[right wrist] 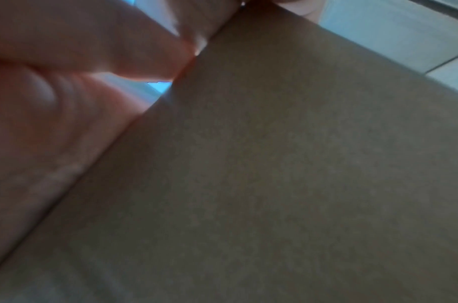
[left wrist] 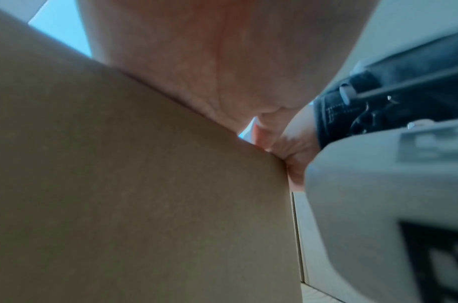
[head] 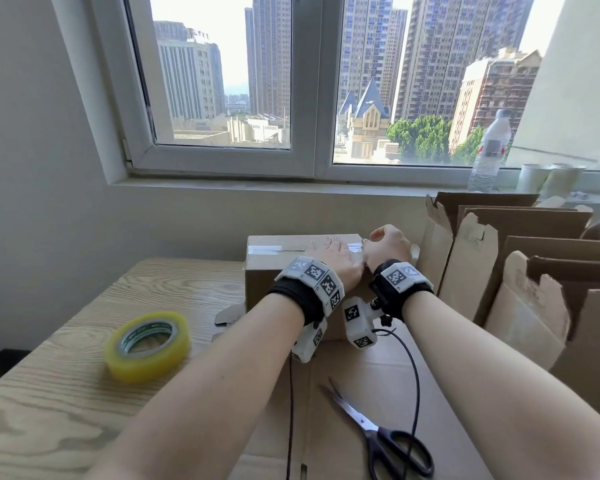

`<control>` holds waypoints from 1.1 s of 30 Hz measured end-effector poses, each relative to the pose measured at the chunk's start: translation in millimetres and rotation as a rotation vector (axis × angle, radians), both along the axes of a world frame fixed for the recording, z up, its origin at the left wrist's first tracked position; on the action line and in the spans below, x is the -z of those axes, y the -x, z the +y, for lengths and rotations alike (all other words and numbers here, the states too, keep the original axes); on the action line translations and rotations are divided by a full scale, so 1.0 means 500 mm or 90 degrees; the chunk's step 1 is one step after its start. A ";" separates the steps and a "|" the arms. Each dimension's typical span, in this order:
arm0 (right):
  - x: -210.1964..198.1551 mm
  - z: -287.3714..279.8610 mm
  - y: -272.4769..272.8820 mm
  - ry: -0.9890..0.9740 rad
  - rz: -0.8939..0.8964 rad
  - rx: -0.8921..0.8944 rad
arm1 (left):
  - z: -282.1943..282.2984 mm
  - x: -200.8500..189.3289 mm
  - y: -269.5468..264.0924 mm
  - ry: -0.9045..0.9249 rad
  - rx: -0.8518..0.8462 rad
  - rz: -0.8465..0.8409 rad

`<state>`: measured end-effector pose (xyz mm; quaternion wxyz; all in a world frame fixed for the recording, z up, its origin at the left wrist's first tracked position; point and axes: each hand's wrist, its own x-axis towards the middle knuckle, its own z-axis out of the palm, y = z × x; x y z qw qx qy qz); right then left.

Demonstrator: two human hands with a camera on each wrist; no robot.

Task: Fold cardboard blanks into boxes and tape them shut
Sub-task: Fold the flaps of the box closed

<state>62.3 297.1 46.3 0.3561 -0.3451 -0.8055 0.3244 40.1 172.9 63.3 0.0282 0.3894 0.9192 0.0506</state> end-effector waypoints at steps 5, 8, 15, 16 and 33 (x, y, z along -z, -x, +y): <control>0.020 0.034 0.009 0.276 0.115 -0.106 | 0.022 -0.004 -0.018 0.007 0.053 0.002; 0.029 0.039 0.013 0.376 0.168 -0.157 | 0.019 -0.009 -0.020 0.019 0.048 -0.005; 0.025 0.034 0.001 0.230 0.144 -0.141 | 0.012 -0.007 -0.003 0.017 0.043 -0.032; 0.021 0.028 -0.008 0.153 0.119 -0.128 | 0.013 -0.007 0.000 0.019 0.044 -0.033; 0.017 -0.020 -0.053 -0.079 -0.133 -0.217 | 0.010 -0.005 0.005 0.016 0.044 -0.050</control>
